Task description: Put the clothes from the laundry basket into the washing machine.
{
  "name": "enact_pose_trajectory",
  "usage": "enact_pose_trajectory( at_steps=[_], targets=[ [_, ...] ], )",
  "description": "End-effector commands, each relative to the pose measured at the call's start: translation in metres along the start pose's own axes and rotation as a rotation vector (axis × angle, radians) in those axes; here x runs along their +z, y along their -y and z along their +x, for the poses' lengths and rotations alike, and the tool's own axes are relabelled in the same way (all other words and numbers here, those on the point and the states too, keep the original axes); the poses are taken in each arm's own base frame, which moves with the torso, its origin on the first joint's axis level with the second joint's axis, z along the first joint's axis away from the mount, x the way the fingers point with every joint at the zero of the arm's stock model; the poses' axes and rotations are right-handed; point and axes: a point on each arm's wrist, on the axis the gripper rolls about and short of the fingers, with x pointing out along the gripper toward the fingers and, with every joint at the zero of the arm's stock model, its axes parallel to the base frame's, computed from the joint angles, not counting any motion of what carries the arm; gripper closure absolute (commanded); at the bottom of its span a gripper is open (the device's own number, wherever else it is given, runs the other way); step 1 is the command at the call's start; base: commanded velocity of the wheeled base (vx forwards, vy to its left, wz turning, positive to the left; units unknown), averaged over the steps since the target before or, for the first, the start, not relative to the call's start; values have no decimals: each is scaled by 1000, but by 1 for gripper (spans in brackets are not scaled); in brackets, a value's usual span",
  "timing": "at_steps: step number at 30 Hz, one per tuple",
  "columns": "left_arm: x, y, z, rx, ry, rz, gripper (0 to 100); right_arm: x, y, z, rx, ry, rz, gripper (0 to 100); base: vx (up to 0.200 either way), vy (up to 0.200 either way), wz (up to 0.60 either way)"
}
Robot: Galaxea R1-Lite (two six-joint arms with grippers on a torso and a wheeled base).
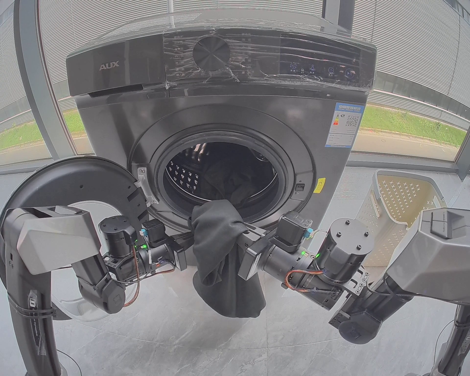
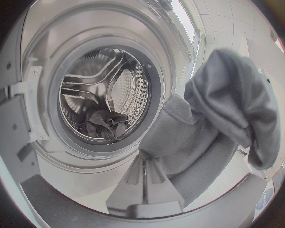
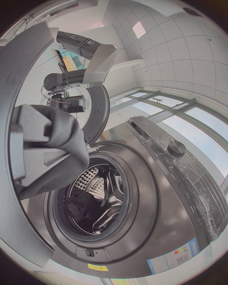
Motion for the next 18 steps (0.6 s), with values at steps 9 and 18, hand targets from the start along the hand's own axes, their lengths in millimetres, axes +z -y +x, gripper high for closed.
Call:
enact_pose_trajectory(
  at_steps=[9,18],
  targets=[
    [56,27,-80,56,49,19,100,1,18,-14,-69,-29,9,100,0,0,0],
    [88,31,-97,77,151,77,100,-3,21,-8,-134,-10,12,100,0,0,0]
  ],
)
